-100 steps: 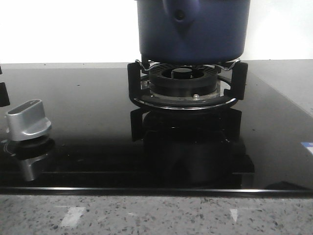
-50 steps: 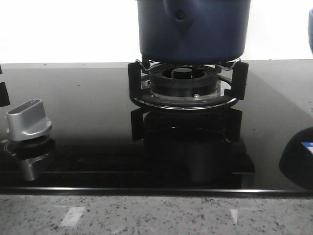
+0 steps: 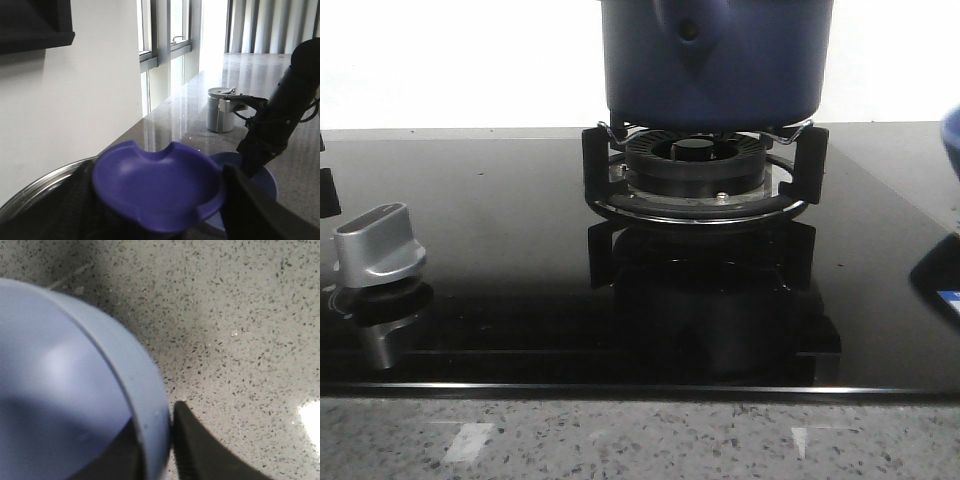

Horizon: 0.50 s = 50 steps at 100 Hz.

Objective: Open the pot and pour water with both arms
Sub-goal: 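Lower the bowl onto the counter beside the stove and open the right gripper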

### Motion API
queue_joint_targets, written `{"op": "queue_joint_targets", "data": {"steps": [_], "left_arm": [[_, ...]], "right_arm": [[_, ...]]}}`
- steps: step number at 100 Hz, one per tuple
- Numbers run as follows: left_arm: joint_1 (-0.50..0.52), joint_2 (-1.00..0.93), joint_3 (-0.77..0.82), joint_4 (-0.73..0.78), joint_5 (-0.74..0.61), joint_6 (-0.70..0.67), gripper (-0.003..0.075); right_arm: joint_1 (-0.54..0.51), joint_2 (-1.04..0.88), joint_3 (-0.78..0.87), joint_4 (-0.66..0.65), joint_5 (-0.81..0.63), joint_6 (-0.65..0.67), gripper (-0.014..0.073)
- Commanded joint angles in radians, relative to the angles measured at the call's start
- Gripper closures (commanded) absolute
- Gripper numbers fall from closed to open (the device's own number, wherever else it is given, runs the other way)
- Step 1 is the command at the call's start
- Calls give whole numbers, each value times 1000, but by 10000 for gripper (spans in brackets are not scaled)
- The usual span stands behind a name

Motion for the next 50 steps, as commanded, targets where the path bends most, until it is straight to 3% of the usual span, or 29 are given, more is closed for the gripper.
{"op": "queue_joint_targets", "data": {"steps": [1,13,34,41,50], "left_arm": [[-26,0,-72,-119,-32,2,418],[-42,38,-107,-117,-34,2,418],[-58,86,-148,-117,-19,8,418],[-58,107,-163,-117,-18,19,418],[-62,140,-190,-117,-18,25,418]], "right_arm": [[-7,-39,-22,3,-26,-13,368],[-7,-82,-22,-1,-68,-13,305],[2,-232,-22,6,-101,-13,311],[31,-301,-22,6,-101,-16,353],[76,-388,-22,6,-100,-37,470]]}}
